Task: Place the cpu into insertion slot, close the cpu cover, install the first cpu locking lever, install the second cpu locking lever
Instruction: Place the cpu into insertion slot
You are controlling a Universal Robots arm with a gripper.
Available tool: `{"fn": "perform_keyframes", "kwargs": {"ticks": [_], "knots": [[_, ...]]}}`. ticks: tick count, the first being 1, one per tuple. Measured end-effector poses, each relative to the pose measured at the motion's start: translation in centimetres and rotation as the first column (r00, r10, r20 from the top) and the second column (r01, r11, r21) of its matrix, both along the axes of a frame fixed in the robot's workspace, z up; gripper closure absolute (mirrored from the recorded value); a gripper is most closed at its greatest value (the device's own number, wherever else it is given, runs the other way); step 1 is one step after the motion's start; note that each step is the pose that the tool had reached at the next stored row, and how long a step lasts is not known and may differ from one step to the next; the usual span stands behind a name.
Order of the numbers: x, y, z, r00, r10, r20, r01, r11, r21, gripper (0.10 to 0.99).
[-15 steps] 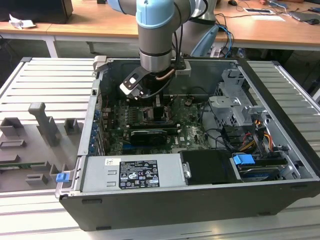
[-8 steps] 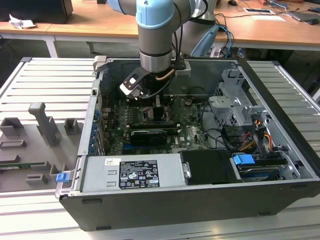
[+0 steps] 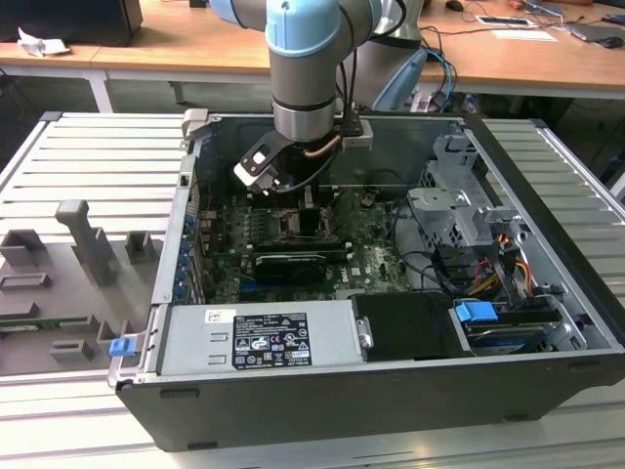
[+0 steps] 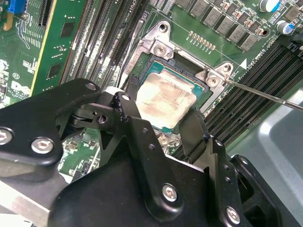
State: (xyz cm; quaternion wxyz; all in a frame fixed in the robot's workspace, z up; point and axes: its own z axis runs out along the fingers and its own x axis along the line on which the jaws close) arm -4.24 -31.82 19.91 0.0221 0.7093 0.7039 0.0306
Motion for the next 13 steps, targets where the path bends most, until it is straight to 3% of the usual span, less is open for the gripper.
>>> {"fn": "perform_keyframes", "kwargs": {"ticks": [3,9,10,11,12,13], "knots": [[0.00,0.02,0.05,1.0000,0.000,-0.0001,0.000,1.0000,0.000,0.471],[0.00,0.02,1.37,1.0000,0.000,-0.0010,0.000,1.0000,0.000,0.486],[0.00,0.02,1.50,1.0000,0.000,-0.0016,0.000,1.0000,0.000,0.549],[0.00,0.02,1.74,1.0000,0.000,-0.0031,0.000,1.0000,0.000,0.549],[0.00,0.02,1.94,1.0000,0.000,-0.0035,0.000,1.0000,0.000,0.675],[0.00,0.02,2.10,1.0000,0.000,-0.0035,0.000,1.0000,0.000,0.733]]}}
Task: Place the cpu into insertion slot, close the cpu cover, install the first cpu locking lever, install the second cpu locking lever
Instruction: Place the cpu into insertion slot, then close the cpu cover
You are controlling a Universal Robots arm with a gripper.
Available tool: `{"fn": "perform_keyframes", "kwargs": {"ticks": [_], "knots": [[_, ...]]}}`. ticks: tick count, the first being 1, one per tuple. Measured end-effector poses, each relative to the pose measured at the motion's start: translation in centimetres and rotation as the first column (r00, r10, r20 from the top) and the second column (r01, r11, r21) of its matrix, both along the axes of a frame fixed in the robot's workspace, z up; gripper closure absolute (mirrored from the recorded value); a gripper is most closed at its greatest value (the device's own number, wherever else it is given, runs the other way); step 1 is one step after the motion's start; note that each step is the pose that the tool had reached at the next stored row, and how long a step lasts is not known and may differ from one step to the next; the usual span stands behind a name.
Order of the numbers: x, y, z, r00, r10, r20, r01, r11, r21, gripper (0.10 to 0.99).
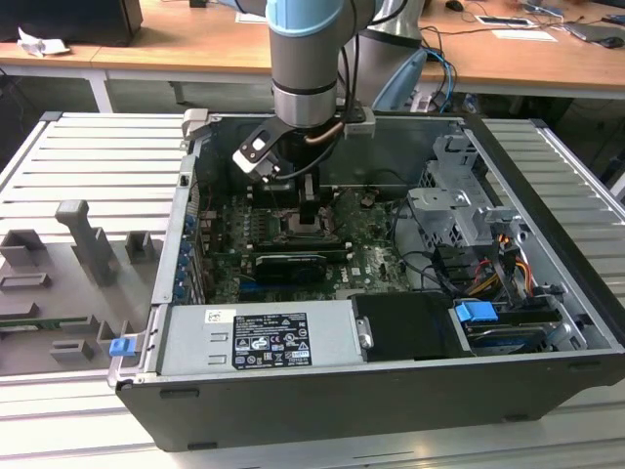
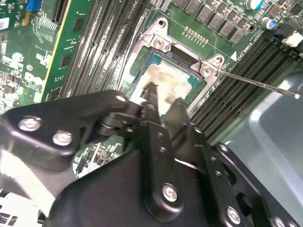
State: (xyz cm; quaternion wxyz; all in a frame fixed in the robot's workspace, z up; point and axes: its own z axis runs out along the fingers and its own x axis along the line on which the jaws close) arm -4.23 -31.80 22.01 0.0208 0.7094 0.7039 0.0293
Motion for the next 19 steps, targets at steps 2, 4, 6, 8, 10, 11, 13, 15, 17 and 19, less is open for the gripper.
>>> {"fn": "perform_keyframes", "kwargs": {"ticks": [2,4,6,8,10,11,13,15,17,19], "knots": [[0.00,0.00,0.20,1.0000,0.000,-0.0001,0.000,1.0000,0.000,0.855],[0.00,0.00,0.35,1.0000,0.000,0.0000,0.000,1.0000,0.000,0.976],[0.00,0.00,0.56,1.0000,0.000,0.0000,0.000,1.0000,0.000,0.980],[0.00,0.00,0.63,1.0000,0.000,0.0000,0.000,1.0000,0.000,0.980],[0.00,0.00,0.66,1.0000,0.000,0.0001,0.000,1.0000,0.000,0.980],[0.00,0.00,0.68,1.0000,0.000,0.0000,0.000,1.0000,0.000,0.980],[0.00,0.00,0.71,1.0000,0.000,0.0000,0.000,1.0000,0.000,0.980],[0.00,0.00,0.78,1.0000,0.000,-0.0002,0.000,1.0000,0.000,0.980],[0.00,0.00,0.93,1.0000,0.000,-0.0001,0.000,1.0000,0.000,0.980],[0.00,0.00,1.23,1.0000,0.000,-0.0001,0.000,1.0000,0.000,0.980]]}}
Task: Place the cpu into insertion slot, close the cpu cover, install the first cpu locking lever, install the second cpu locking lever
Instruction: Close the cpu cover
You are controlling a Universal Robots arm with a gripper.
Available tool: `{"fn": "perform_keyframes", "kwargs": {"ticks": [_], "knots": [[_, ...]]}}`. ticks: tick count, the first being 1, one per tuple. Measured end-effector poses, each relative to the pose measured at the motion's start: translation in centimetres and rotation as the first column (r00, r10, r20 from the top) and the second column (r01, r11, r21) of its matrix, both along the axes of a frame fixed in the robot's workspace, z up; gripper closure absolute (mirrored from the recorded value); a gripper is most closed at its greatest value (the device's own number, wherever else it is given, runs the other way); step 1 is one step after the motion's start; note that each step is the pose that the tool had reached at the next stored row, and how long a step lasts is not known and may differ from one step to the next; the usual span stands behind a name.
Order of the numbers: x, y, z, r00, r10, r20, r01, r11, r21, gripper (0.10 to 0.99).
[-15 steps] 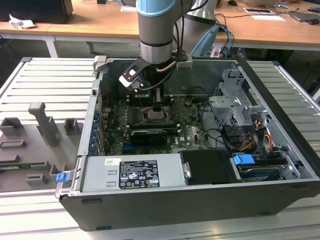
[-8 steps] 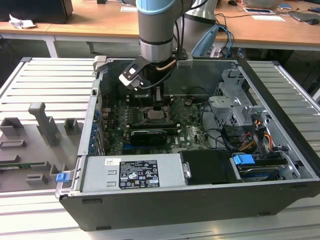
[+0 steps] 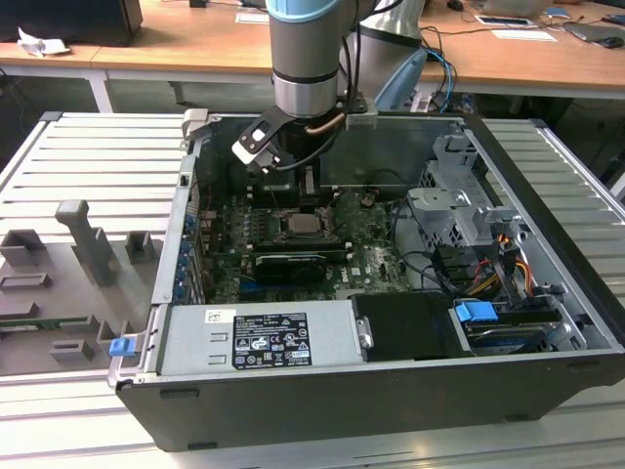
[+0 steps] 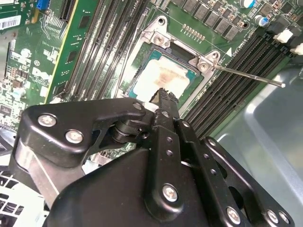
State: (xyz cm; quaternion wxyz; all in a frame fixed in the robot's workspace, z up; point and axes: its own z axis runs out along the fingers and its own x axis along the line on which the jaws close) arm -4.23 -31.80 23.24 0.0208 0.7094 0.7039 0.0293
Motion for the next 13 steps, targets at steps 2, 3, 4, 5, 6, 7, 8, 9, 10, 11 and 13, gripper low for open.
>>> {"fn": "perform_keyframes", "kwargs": {"ticks": [2,3,4,5,6,7,8,9,10,11,13], "knots": [[0.00,0.00,0.26,1.0000,0.000,0.0000,0.000,1.0000,0.000,0.980],[0.00,0.00,0.30,1.0000,0.000,0.0001,0.000,1.0000,0.000,0.980],[0.00,0.00,0.30,1.0000,0.000,0.0001,0.000,1.0000,0.000,0.980],[0.06,0.00,0.29,1.0000,0.000,0.0002,0.000,1.0000,0.000,0.980],[0.16,0.00,0.29,1.0000,0.000,0.0001,0.000,1.0000,0.000,0.980],[0.26,0.00,0.28,1.0000,0.000,0.0000,0.000,1.0000,0.000,0.980],[0.36,0.00,0.28,1.0000,0.000,0.0000,0.000,1.0000,0.000,0.980],[0.51,0.00,0.28,1.0000,0.000,-0.0001,0.000,1.0000,0.000,0.980],[0.56,0.00,0.28,1.0000,0.000,-0.0001,0.000,1.0000,0.000,0.980],[0.56,0.00,0.35,1.0000,0.000,-0.0002,0.000,1.0000,0.000,0.980],[0.56,0.00,0.73,1.0000,0.000,-0.0001,0.000,1.0000,0.000,0.980]]}}
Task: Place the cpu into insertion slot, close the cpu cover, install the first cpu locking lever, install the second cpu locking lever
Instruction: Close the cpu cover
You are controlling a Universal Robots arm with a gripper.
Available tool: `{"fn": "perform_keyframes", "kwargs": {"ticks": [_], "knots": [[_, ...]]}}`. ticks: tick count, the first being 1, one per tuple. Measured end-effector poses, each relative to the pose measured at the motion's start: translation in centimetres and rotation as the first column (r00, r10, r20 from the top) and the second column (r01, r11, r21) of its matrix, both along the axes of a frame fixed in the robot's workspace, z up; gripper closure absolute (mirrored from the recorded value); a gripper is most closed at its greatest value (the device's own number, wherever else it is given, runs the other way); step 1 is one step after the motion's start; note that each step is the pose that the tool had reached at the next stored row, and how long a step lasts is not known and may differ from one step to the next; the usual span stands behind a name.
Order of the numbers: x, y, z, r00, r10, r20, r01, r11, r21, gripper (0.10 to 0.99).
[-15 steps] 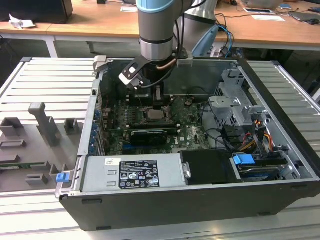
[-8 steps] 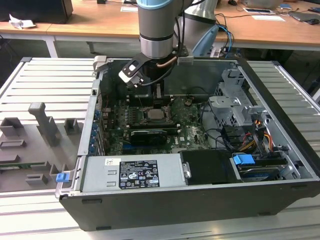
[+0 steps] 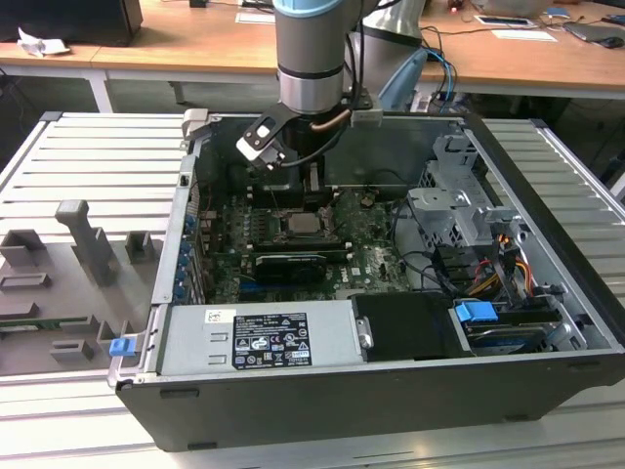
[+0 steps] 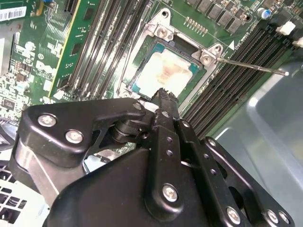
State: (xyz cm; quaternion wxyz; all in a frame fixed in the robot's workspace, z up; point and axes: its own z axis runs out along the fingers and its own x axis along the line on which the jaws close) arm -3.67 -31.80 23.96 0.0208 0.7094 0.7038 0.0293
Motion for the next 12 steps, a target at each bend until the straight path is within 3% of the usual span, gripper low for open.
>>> {"fn": "perform_keyframes", "kwargs": {"ticks": [3,6,7,10,12], "knots": [[0.03,0.00,0.37,1.0000,0.000,0.0001,0.000,1.0000,0.000,0.980],[1.07,-0.01,0.58,1.0000,0.000,-0.0001,0.000,1.0000,0.002,0.980],[1.07,0.00,1.59,1.0000,0.000,-0.0009,0.000,1.0000,0.005,0.980],[1.14,0.00,3.02,1.0000,0.000,-0.0019,0.000,1.0000,0.006,0.980],[2.12,0.00,3.07,1.0000,0.001,-0.0036,-0.001,0.9999,0.016,0.980]]}}
